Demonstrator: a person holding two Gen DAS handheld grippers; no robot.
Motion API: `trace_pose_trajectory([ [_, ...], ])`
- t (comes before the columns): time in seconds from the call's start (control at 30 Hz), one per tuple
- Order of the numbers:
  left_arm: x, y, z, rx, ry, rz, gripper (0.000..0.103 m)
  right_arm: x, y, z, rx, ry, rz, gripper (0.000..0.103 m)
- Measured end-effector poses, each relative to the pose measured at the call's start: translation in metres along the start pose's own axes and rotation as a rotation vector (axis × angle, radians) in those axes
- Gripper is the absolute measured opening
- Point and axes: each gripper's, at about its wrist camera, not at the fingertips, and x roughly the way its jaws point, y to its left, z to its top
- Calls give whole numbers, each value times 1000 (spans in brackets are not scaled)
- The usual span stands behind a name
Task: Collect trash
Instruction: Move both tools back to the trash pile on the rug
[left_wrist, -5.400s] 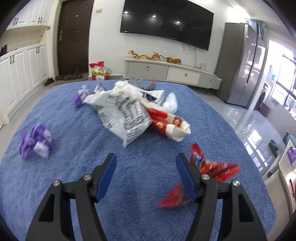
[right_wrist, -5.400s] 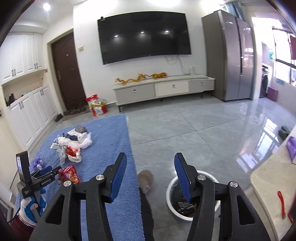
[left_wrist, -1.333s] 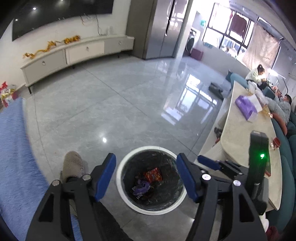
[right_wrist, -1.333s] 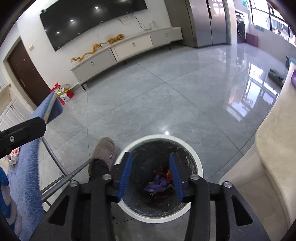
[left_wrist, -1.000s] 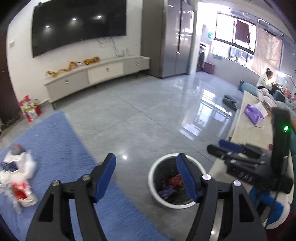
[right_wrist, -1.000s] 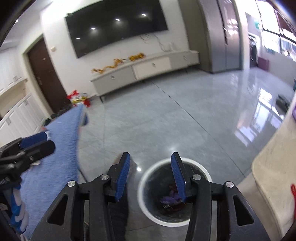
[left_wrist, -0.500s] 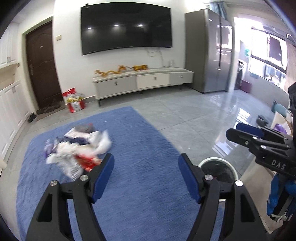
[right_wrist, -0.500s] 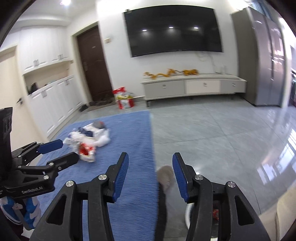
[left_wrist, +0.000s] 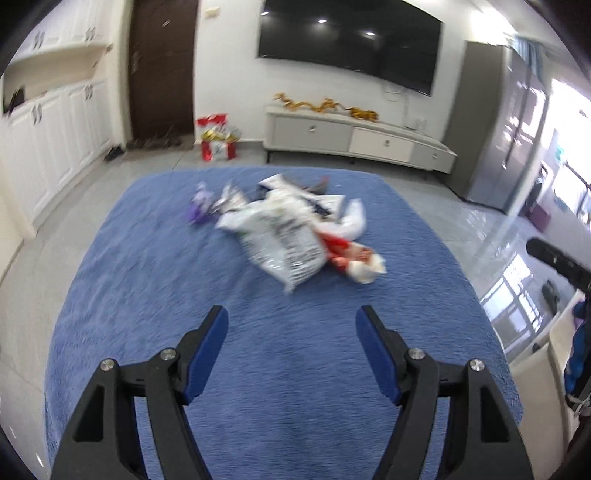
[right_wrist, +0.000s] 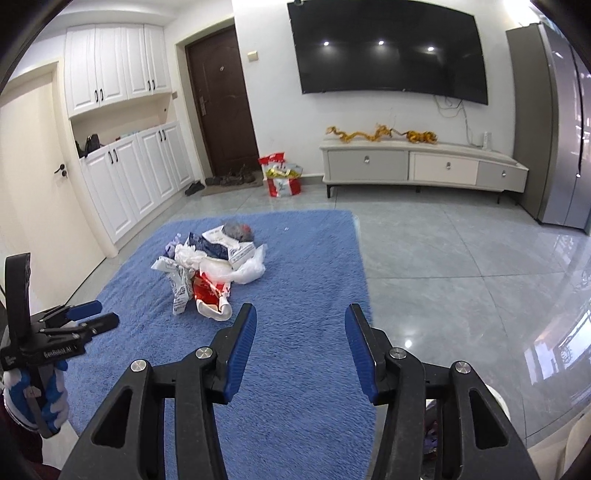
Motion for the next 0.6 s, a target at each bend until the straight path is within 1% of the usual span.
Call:
trace_pose_trajectory([
  [0.1,6,23,2,-56,13,-16,70,19,10,4,-19,30,20,49],
  [0.17,10,32,6,-75,15,-23,70,30,17,7,-32,44,30,49],
  [0.3,26,47,23,-112,22,-48,70,53,29,13,-48,74,54,49],
  [0.37,35,52,33,-107,15,-73,70,66,33,16,-55,94,74,49],
  [0.53,71,61,60,-44,19,-161,70,97,43,20,-63,143,110,49],
  [0.6,83,66,67,-34,25,-183,70,108,48,21,-70,160,120,49],
])
